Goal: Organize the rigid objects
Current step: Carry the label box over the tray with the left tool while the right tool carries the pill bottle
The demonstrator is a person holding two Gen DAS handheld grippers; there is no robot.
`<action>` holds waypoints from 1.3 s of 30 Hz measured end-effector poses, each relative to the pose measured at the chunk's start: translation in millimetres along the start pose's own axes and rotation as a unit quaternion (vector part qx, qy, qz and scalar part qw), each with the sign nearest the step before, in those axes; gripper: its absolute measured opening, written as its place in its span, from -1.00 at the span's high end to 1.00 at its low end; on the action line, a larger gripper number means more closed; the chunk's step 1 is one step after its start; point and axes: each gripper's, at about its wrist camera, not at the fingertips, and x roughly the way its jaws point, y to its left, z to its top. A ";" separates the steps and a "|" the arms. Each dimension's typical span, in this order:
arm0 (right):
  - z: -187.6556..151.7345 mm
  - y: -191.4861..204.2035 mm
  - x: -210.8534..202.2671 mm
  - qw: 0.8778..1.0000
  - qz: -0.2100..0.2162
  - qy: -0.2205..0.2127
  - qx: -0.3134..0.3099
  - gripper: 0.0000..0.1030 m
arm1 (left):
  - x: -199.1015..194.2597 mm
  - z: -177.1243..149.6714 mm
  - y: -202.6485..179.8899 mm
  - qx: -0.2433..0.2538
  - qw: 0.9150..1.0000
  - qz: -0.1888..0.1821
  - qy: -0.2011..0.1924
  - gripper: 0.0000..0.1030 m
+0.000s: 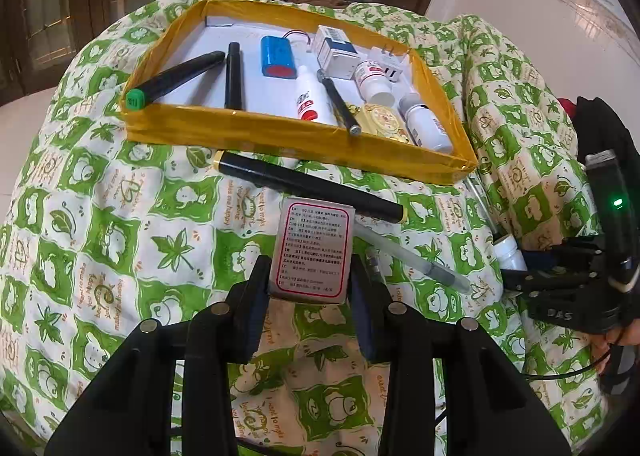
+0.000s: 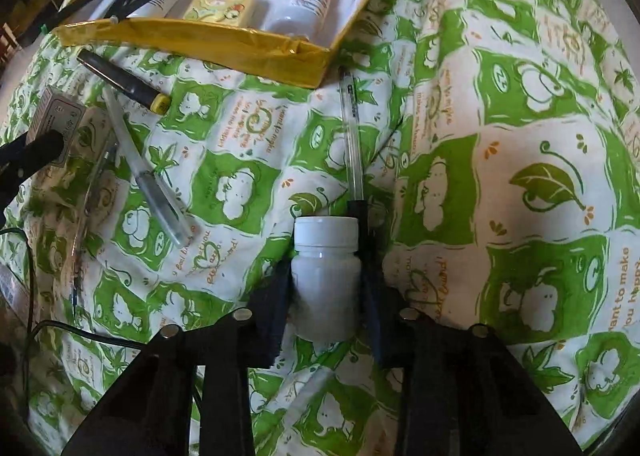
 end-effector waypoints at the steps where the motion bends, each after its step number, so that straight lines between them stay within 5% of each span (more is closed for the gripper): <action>1: 0.0 0.5 -3.2 1.000 0.014 -0.011 0.002 0.42 | 0.4 -0.8 -0.4 0.001 1.000 0.001 0.002 0.33; 7: 4.5 8.2 -31.5 0.989 0.130 -0.067 0.002 0.42 | 2.2 -4.3 -5.6 0.015 1.000 0.004 0.009 0.32; 14: -1.8 27.1 -4.3 0.991 0.129 -0.043 0.006 0.42 | 3.8 -4.5 -6.9 0.019 1.000 0.007 0.013 0.32; 26: 1.3 6.6 -39.8 0.983 0.153 -0.099 0.029 0.42 | -16.2 4.3 -1.6 -0.007 1.000 -0.013 -0.014 0.32; 39: 11.6 2.9 -51.6 0.978 0.162 -0.124 0.050 0.42 | -33.2 51.0 -6.1 0.008 0.999 0.017 -0.039 0.32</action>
